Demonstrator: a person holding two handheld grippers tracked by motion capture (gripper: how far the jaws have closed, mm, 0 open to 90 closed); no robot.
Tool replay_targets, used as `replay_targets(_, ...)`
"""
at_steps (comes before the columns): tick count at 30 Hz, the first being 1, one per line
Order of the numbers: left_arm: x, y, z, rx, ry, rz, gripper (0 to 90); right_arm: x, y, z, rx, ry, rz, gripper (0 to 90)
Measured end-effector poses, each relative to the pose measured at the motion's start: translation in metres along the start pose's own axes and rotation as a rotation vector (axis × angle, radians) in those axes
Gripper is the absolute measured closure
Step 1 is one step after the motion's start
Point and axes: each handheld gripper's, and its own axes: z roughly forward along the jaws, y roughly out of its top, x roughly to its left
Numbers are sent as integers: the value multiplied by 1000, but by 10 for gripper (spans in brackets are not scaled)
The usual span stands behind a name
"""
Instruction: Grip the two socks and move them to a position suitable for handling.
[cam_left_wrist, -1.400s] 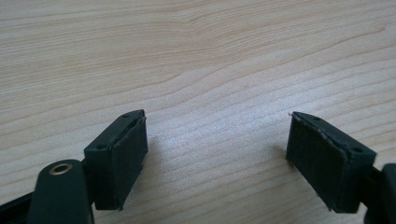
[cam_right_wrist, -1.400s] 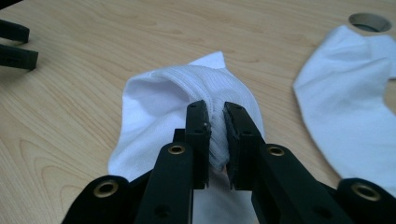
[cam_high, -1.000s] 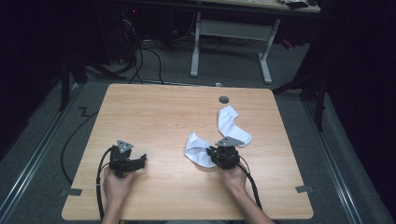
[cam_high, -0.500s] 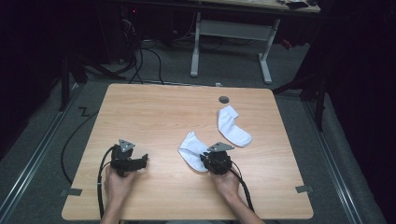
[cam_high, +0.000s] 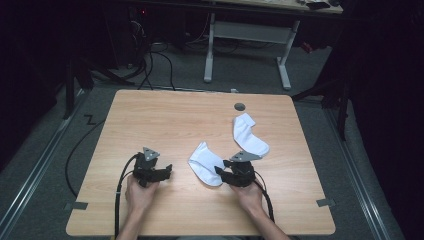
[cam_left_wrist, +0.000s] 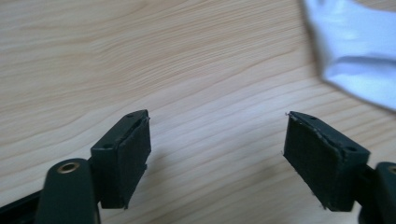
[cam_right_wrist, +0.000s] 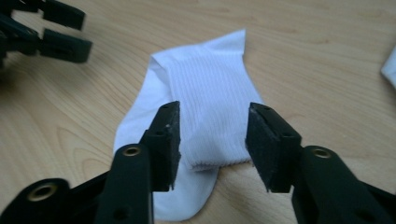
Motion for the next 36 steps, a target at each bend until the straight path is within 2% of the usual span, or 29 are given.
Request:
replay_targets(1,-11,4,-1,-18,-42,15,229,-7,-1,-5,-6,32,-3,693)
replay_targets(2,-11,4,-1,-18,-42,15,229,-7,-1,-5,-6,32,-3,693)
replay_targets(5,-30,9,1,-42,-110,17,230,-16,0,-7,31,32,-32,787)
replay_targets(6,-34,9,2,-48,-127,10,233,-20,1,-8,32,31,-41,800)
replay_targets(7,-41,9,4,-59,-164,0,236,-21,1,-8,34,25,-49,805)
replay_targets(8,-47,9,5,-65,-178,1,223,-23,2,-9,29,6,-67,805)
replay_targets(9,-59,10,7,-67,-179,26,231,-27,1,-8,29,1,-70,799)
replay_targets(10,-59,10,7,-67,-179,26,233,-27,1,-8,29,1,-70,799)
replay_targets(11,-70,12,12,-54,-164,59,235,-29,-1,-4,40,-12,-72,783)
replay_targets(12,-70,12,12,-54,-164,59,236,-29,-1,-4,40,-12,-72,783)
replay_targets(13,-80,15,16,-34,-148,73,237,-31,-3,1,51,-22,-74,767)
replay_targets(14,-83,16,18,-26,-144,79,237,-31,-3,4,53,-25,-78,762)
replay_targets(20,-91,20,24,-24,-129,69,248,-29,3,14,44,-25,-88,707)
replay_targets(22,-92,20,26,-18,-125,66,252,-28,7,20,54,-34,-109,703)
replay_targets(24,-92,20,29,-2,-122,67,264,-29,8,24,73,-30,-107,700)
replay_targets(25,-92,19,31,3,-118,72,272,-32,6,29,104,-25,-102,695)
replay_targets(27,-91,17,36,15,-78,106,282,-32,4,31,116,-21,-99,694)
replay_targets(28,-87,15,38,-9,-77,86,287,-33,0,29,115,-5,-89,705)
replay_targets(30,-85,14,38,-11,-67,82,306,-33,-1,27,118,2,-77,716)
replay_targets(31,-83,14,37,-5,-62,82,305,-30,-7,22,118,20,-90,731)
replay_targets(36,-78,14,37,-8,-61,85,295,-20,-17,10,134,32,-116,773)
